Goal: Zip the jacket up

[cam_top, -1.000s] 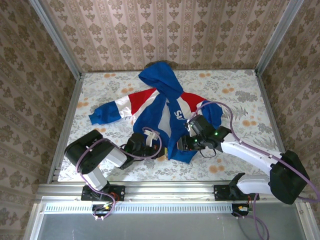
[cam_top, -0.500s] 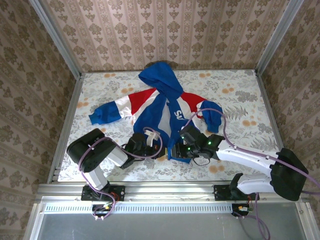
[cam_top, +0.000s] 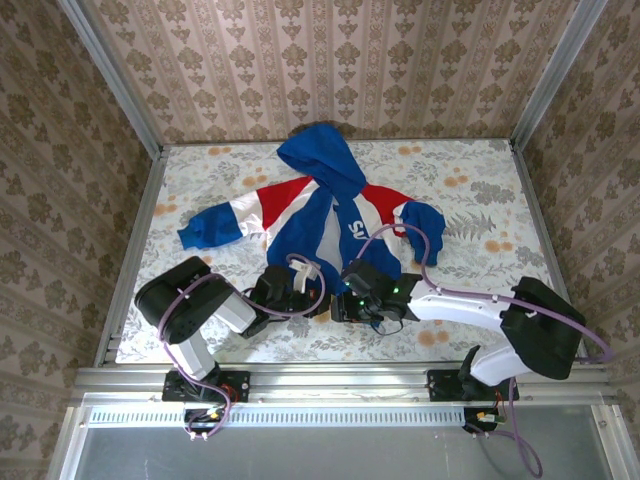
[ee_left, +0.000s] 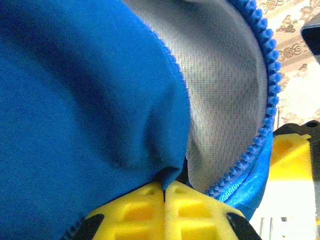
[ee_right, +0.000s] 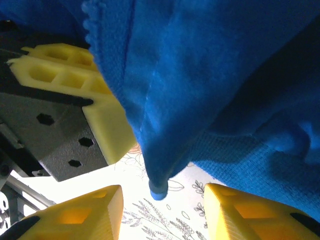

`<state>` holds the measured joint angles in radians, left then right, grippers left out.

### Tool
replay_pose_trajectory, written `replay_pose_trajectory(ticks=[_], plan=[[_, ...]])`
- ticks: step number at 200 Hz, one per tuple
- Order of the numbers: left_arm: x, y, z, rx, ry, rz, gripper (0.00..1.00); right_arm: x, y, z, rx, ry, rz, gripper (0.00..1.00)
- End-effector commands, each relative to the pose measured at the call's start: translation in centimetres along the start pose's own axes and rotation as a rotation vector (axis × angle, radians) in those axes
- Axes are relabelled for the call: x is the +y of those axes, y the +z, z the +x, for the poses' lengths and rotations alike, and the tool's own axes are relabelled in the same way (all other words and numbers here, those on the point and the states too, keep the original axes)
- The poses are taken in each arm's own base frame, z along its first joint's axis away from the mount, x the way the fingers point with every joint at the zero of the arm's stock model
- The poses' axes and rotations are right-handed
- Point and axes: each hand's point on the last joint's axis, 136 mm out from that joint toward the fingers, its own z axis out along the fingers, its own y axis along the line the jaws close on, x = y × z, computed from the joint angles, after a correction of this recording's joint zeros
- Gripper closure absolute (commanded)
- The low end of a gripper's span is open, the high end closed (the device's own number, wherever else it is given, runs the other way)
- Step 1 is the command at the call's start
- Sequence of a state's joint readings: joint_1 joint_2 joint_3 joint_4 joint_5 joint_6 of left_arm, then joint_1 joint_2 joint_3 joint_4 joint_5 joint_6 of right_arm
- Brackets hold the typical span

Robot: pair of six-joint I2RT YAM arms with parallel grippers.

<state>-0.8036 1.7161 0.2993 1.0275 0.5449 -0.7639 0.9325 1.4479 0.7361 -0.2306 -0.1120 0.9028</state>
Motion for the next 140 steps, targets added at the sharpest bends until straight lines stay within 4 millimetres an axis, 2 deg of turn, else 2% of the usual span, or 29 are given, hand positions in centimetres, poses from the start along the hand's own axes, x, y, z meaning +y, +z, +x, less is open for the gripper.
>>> replay_pose_trajectory(ticks=[1, 56, 72, 118, 140], plan=[[-0.6, 0.1, -0.2, -0.005, 0.008, 0.033, 1.00, 1.2, 0.5, -0.7, -0.015, 0.021, -0.028, 0.52], [-0.6, 0.0, -0.2, -0.004, 0.009, 0.034, 1.00, -0.3, 2.2, -0.2, 0.005, 0.029, 0.035, 0.53], [-0.7, 0.0, -0.2, -0.005, 0.010, 0.037, 1.00, -0.8, 2.5, -0.2, 0.002, 0.026, 0.057, 0.55], [-0.7, -0.4, -0.5, -0.020, 0.008, 0.034, 1.00, -1.8, 1.4, -1.0, -0.049, -0.022, 0.112, 0.87], [-0.8, -0.8, -1.0, -0.042, 0.008, 0.035, 1.00, -1.6, 0.4, -1.4, -0.083, -0.076, 0.102, 0.98]])
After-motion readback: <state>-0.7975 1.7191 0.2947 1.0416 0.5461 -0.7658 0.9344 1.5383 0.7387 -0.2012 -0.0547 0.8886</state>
